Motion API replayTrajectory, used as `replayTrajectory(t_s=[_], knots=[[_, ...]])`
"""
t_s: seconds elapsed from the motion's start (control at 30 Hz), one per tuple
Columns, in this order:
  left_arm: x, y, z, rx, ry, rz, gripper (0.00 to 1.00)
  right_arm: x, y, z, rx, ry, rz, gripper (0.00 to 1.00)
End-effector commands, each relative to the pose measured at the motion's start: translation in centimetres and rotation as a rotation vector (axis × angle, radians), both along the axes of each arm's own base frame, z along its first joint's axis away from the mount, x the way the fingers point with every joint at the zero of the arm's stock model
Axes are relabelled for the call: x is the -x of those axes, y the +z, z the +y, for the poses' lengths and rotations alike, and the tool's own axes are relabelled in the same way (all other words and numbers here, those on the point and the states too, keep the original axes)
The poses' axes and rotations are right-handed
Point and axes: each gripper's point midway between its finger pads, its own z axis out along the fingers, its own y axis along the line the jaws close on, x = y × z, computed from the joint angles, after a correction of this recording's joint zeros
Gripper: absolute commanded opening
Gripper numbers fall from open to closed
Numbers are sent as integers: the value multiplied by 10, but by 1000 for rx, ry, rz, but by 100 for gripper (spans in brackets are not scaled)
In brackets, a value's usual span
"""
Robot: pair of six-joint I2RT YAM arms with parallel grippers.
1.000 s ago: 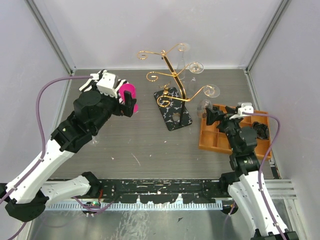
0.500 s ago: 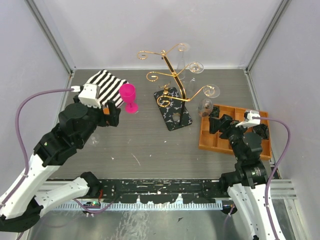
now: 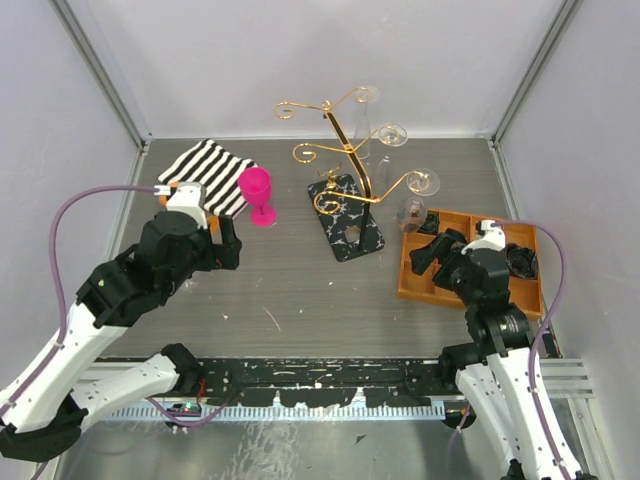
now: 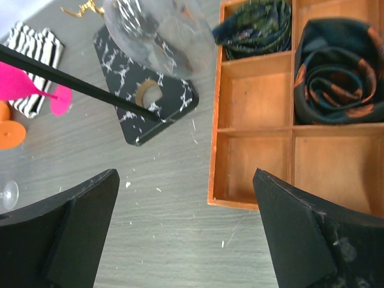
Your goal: Place the wine glass upside down on the wine glass rack
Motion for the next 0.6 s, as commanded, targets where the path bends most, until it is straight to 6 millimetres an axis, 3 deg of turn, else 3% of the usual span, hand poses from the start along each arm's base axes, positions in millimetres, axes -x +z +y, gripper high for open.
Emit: replayTrajectory(t_s=[0.0,0.13,0.37,0.57], knots=[[1,-13,-8,36,22,66,98,-2,15,15,-24,79,7,100],[-4,-20,-9,23,40,77,98,-1,16,24,-40,132,-1,100],[-19,-24,9,-52,163,43,98,1,8,21,-40,117,-21,100],[-19,-6,36,-64,274,-44,98,4,5,42,-37,266,-26,100]])
